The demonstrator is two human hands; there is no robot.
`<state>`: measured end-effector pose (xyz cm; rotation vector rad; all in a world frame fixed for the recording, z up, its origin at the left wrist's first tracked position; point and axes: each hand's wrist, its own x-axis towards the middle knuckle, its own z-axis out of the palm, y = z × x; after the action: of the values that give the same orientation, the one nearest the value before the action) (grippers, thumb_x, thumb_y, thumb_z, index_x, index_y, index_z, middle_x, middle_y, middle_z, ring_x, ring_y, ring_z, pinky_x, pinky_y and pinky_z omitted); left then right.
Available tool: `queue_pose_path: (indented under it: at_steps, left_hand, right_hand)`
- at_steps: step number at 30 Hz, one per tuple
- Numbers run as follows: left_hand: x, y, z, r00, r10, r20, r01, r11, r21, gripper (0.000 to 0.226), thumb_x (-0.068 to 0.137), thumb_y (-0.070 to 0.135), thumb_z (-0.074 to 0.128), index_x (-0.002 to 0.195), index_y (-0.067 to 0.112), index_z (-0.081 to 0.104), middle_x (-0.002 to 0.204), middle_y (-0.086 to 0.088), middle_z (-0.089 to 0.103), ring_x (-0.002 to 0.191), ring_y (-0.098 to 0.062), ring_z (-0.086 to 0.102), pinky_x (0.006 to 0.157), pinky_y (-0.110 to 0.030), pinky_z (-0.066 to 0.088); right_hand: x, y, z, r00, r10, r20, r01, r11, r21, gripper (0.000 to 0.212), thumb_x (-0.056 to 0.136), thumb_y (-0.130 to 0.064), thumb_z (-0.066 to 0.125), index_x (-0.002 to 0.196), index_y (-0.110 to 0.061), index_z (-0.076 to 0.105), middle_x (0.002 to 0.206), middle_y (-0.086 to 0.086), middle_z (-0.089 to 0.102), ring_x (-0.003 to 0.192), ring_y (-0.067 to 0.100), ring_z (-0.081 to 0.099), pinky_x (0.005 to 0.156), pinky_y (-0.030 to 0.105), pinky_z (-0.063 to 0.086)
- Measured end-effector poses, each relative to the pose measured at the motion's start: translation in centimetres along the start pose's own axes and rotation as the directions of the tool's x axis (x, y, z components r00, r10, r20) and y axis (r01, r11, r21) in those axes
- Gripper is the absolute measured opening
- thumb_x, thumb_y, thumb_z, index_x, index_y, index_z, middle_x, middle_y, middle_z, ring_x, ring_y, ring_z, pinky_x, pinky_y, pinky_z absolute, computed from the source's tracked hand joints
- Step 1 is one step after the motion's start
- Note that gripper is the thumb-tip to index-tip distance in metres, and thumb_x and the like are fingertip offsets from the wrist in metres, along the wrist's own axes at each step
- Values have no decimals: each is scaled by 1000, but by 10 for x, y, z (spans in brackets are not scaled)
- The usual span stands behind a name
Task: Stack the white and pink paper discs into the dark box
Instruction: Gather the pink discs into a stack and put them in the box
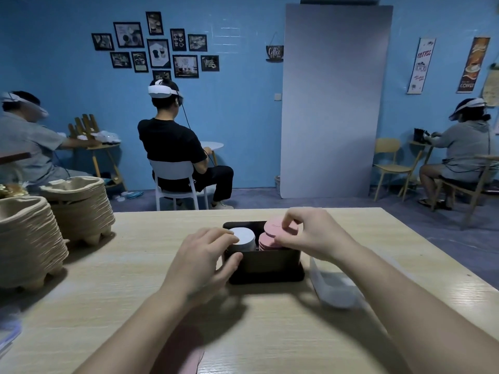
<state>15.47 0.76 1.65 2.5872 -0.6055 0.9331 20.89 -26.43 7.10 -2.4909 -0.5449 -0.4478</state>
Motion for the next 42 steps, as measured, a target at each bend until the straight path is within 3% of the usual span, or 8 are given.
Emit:
queue_pose_path:
  at_steps: [4, 8, 18, 24, 30, 36, 39, 42]
  left_hand:
    - [-1, 1, 9, 999, -24, 30, 24, 1000, -8, 40, 95, 52, 46, 117, 28, 69, 127, 11, 65, 119, -17, 58, 96, -40, 48]
    - [-2, 2, 10, 999, -32, 35, 32, 999, -24, 38, 96, 51, 45, 116, 29, 68, 128, 11, 64, 121, -16, 57, 96, -40, 47]
    - [-4, -2, -3, 994, -60, 96, 67, 995, -71, 42, 97, 55, 41, 120, 30, 66, 133, 12, 60, 125, -14, 53, 104, -39, 42]
    - [-14, -2, -26, 995, -69, 67, 76, 990, -122, 37, 96, 52, 45, 120, 32, 65, 129, 19, 59, 122, -8, 53, 102, -38, 42]
    - [-55, -1, -51, 994, -92, 57, 102, 973, -207, 27, 95, 46, 56, 115, 31, 66, 115, 23, 64, 112, -5, 59, 96, -40, 50]
    - [-117, -5, -77, 963, -139, 232, 194, 954, -230, 29, 92, 54, 58, 114, 36, 67, 113, 32, 61, 112, 8, 56, 90, -24, 52]
    - [-136, -10, -87, 950, -155, 271, 223, 945, -241, 25, 91, 51, 63, 111, 36, 68, 112, 30, 62, 113, 4, 58, 94, -25, 51]
    - [-144, -17, -99, 939, -160, 303, 234, 946, -226, 27, 88, 47, 65, 112, 35, 68, 109, 25, 64, 111, 1, 59, 97, -29, 49]
  right_hand:
    - [15, 0, 13, 995, 34, 90, -20, 989, -149, 33, 74, -59, 75, 74, -31, 59, 77, -13, 59, 84, 16, 57, 73, 34, 48]
    - [21, -3, 17, 997, 12, 72, 11, 950, -311, 35, 77, -64, 71, 72, -31, 60, 69, -14, 53, 85, 16, 53, 78, 34, 40]
    - [20, -6, 16, 987, 109, 116, -68, 947, -313, 38, 74, -70, 74, 84, -33, 72, 91, -14, 68, 97, 14, 59, 89, 35, 49]
    - [4, -17, 14, 999, 39, -11, -40, 997, -67, 23, 78, -52, 71, 89, -31, 72, 92, -12, 69, 96, 16, 59, 86, 38, 51]
    - [-51, -63, 23, 977, -123, -177, 168, 950, 264, 9, 83, -23, 78, 79, -23, 71, 77, -10, 68, 76, 11, 63, 67, 26, 51]
    - [-111, -89, 67, 955, -291, 56, 230, 848, 478, 15, 82, -28, 81, 92, -19, 74, 101, -9, 74, 94, 10, 70, 83, 27, 57]
    - [-123, -100, 81, 926, -306, 222, 172, 864, 472, 14, 84, -29, 81, 93, -24, 72, 115, -10, 71, 110, 3, 66, 92, 20, 54]
    - [-125, -112, 85, 882, -329, 337, 136, 862, 488, 19, 84, -24, 82, 97, -17, 70, 122, -3, 67, 114, 3, 64, 99, 23, 54]
